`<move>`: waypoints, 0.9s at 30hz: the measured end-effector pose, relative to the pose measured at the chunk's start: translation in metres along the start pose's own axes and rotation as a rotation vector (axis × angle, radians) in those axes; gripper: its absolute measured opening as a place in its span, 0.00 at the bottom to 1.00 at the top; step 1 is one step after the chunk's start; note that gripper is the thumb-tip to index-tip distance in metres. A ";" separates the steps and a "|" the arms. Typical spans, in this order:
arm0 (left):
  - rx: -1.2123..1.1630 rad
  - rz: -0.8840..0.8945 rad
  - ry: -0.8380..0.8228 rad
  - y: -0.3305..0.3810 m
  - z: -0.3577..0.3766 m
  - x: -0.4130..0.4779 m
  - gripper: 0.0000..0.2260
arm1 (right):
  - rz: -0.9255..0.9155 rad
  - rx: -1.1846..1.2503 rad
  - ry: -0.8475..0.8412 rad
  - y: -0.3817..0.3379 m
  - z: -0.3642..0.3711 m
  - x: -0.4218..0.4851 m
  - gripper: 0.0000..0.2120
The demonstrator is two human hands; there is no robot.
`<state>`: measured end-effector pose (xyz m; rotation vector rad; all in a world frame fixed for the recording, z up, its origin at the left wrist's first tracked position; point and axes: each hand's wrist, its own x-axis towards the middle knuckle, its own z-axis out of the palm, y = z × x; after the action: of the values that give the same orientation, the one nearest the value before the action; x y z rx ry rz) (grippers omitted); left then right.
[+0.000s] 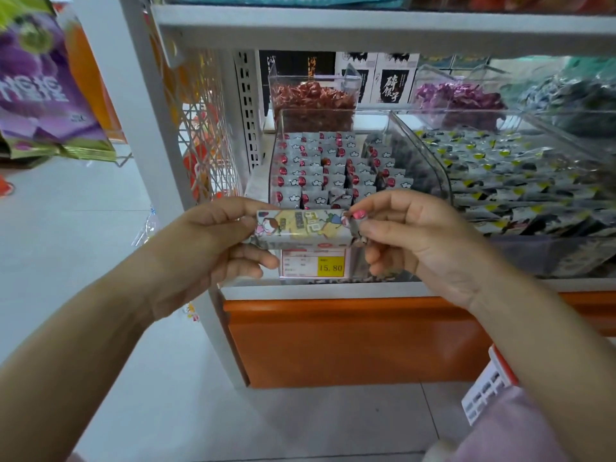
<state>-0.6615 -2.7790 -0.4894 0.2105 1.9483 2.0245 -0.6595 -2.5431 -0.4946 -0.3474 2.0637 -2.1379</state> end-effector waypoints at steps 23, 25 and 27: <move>0.203 0.195 0.058 0.006 0.014 0.003 0.18 | -0.166 -0.262 0.147 0.002 0.007 -0.001 0.10; 0.237 0.220 0.059 0.007 0.017 0.002 0.17 | -0.197 -0.319 0.163 0.000 0.008 -0.002 0.09; 0.277 0.246 0.069 0.006 0.018 0.002 0.15 | -0.243 -0.368 0.183 0.000 0.010 -0.003 0.07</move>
<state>-0.6584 -2.7611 -0.4824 0.4712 2.3454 1.9167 -0.6540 -2.5517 -0.4941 -0.4834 2.6503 -1.9650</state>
